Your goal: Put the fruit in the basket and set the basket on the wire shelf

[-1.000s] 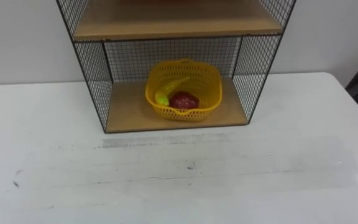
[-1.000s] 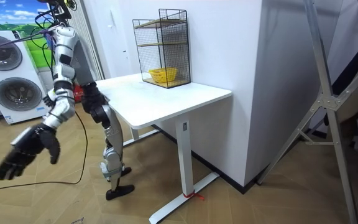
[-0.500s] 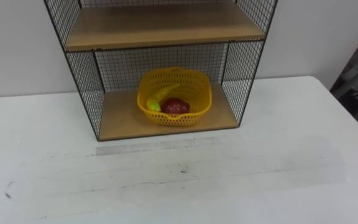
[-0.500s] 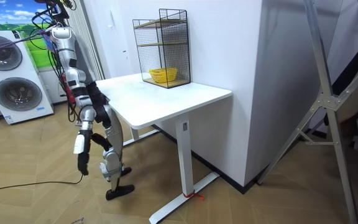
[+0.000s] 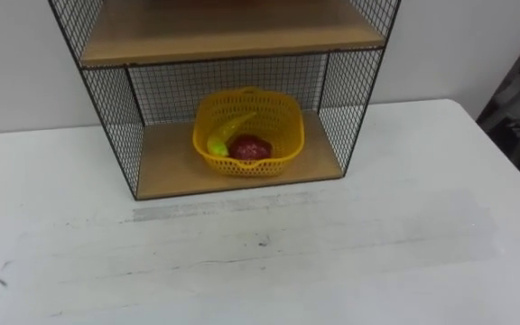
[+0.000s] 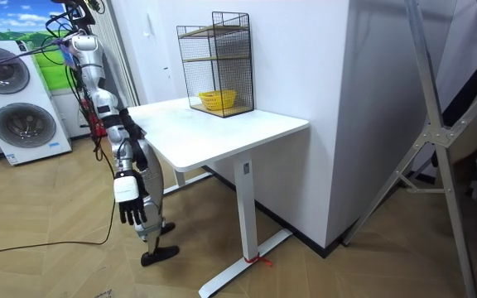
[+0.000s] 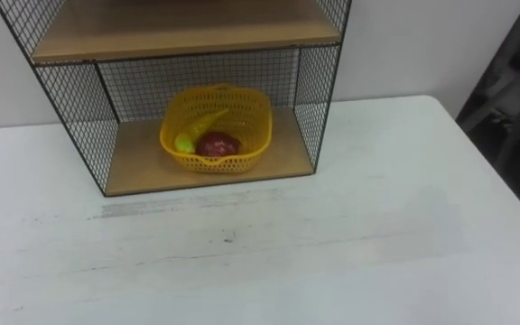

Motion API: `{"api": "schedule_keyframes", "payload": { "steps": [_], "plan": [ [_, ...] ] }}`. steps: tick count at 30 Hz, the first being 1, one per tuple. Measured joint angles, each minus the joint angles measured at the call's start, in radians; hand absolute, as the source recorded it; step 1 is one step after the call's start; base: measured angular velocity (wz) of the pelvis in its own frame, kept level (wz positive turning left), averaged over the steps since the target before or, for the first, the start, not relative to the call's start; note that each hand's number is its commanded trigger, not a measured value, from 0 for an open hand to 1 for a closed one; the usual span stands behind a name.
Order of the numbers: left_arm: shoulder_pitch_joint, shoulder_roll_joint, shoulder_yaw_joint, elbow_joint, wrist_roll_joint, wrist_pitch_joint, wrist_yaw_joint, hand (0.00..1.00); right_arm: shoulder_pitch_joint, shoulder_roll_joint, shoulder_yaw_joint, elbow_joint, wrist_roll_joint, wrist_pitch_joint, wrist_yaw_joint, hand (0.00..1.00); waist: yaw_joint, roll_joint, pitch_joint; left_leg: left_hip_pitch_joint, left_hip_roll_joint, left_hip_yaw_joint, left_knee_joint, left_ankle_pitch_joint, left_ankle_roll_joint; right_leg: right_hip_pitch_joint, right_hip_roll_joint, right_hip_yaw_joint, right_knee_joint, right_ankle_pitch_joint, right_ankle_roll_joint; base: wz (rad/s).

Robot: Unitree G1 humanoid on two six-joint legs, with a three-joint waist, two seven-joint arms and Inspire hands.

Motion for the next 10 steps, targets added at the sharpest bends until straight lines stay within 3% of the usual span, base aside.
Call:
{"api": "schedule_keyframes", "payload": {
  "steps": [5,10],
  "plan": [
    [-0.004,-0.017,-0.045,0.002,0.002,0.019,0.005,0.00,-0.012,0.018,0.072,-0.032,-0.116,0.032,0.043,0.00,0.007,0.002,-0.0014,0.007,0.001,0.007,-0.004,0.000,0.000,0.001,0.001,0.010,0.004,0.000,0.000,-0.04],
    [-0.009,-0.034,-0.064,0.002,0.002,0.019,0.005,0.00,-0.031,0.020,0.075,-0.044,-0.172,0.035,0.067,0.00,0.024,0.001,-0.0028,0.014,0.003,0.017,-0.010,0.001,0.000,0.002,0.002,0.021,0.005,0.001,0.000,-0.06]
  ]
}}
